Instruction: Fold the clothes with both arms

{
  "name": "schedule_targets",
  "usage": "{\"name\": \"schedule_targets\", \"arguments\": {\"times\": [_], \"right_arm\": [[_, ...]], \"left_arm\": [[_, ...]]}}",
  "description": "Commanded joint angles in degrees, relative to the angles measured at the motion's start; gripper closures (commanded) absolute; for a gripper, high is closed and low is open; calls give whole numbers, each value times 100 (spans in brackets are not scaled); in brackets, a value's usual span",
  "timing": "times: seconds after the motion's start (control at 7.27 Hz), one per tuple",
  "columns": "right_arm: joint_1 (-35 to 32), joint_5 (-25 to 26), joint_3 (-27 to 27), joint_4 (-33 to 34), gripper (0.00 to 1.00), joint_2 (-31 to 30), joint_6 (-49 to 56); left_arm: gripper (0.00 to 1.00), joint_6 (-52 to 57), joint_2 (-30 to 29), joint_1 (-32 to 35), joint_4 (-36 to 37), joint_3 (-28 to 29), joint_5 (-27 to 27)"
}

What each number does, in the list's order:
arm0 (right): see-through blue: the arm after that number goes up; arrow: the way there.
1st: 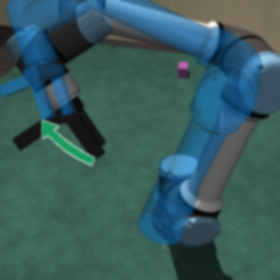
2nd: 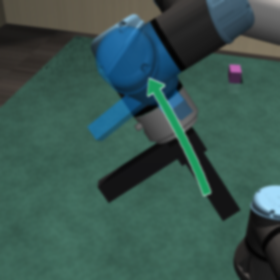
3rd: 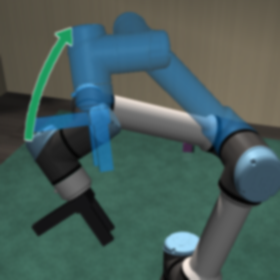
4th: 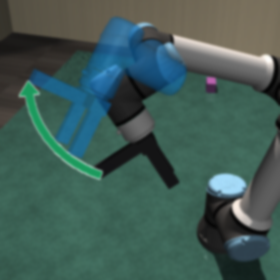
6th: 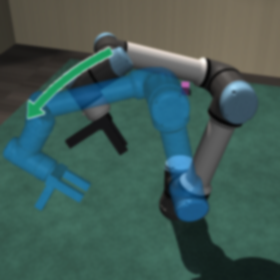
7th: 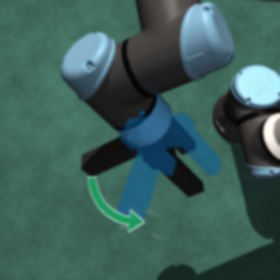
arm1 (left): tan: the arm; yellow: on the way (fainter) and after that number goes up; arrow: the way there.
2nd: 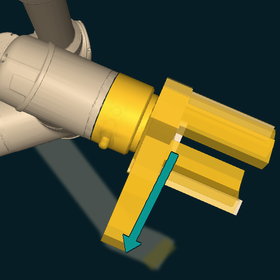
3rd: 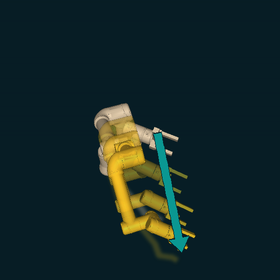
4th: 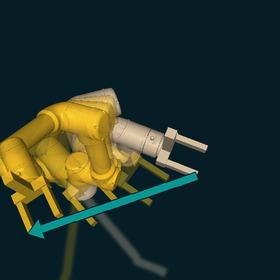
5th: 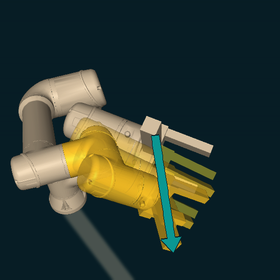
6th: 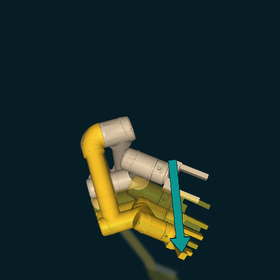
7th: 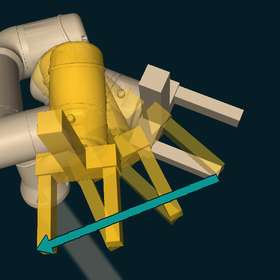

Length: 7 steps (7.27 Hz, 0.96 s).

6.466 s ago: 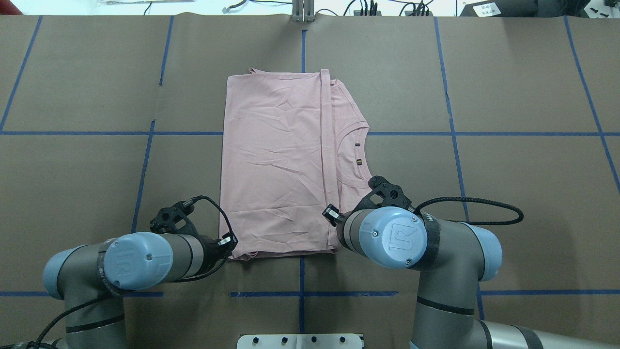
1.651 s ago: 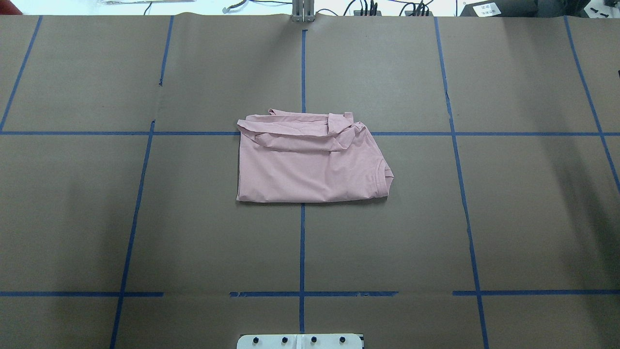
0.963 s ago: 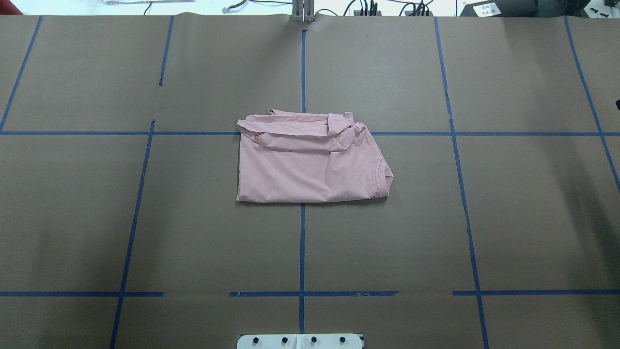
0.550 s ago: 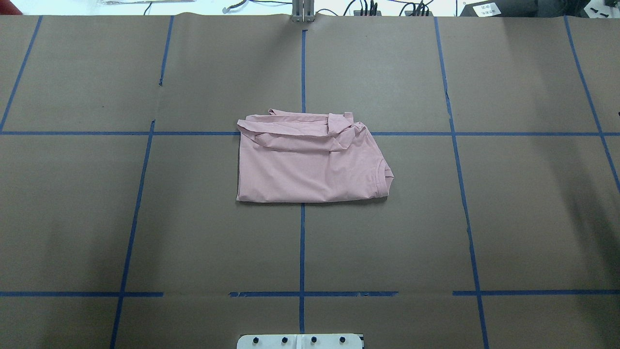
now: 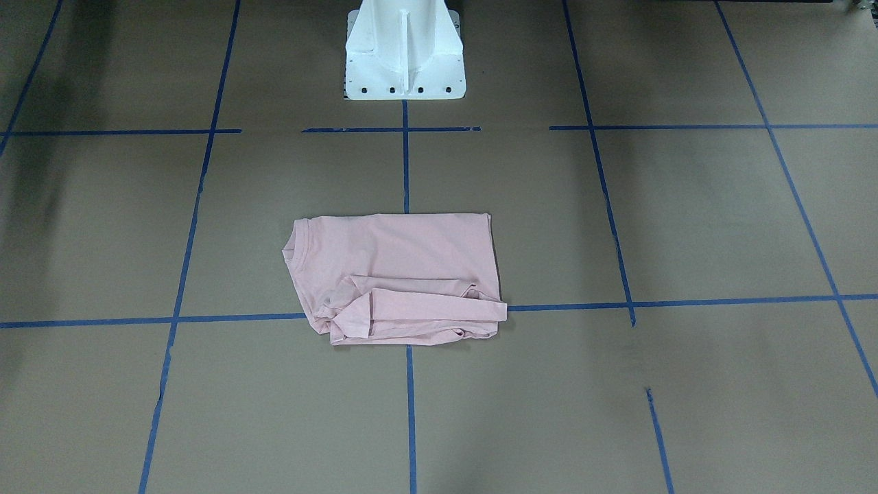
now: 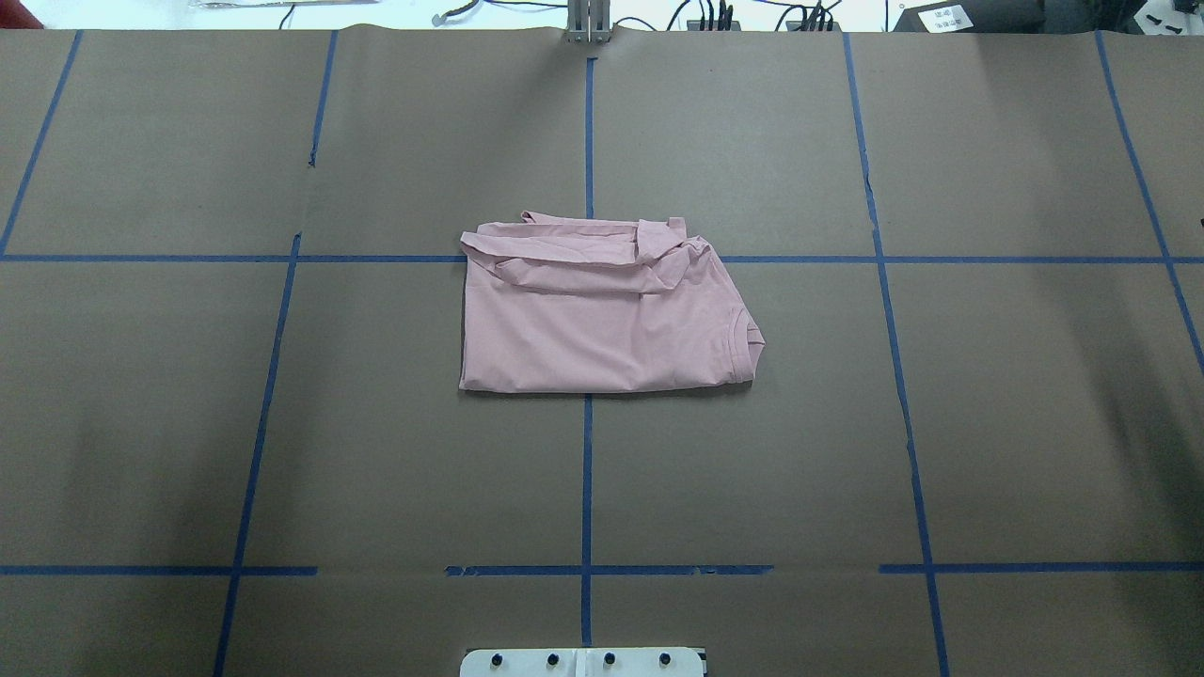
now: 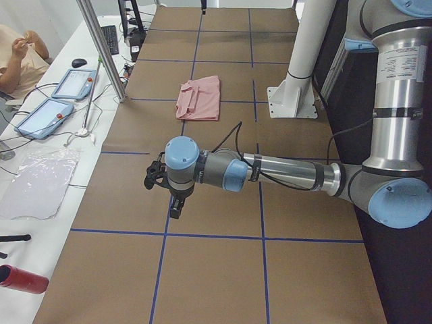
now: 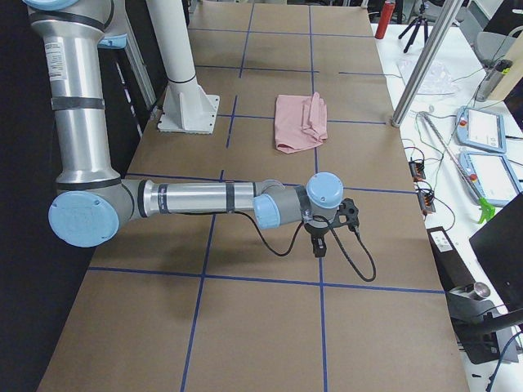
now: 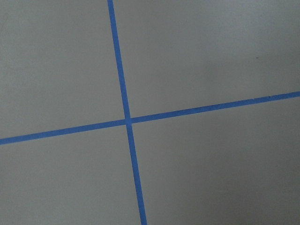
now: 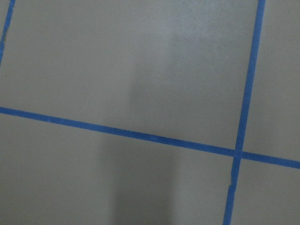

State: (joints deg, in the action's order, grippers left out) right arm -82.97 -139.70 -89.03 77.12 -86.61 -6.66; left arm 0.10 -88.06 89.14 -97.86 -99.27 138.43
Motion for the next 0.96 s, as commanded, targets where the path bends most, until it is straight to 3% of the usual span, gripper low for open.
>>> {"name": "schedule_targets", "arguments": {"times": [0.0,0.55,0.83], "right_arm": [[0,39,-140,-4,0,-162,68],[237,74,-405,84,0,-189,77],[81,206,-379,354,0,-260,618]], "left_arm": [[0,-19,70,-2,38,-14,-35],[0,-19,175,16,30,381,-18],[0,-19,272,16,13,391,-35]]}}
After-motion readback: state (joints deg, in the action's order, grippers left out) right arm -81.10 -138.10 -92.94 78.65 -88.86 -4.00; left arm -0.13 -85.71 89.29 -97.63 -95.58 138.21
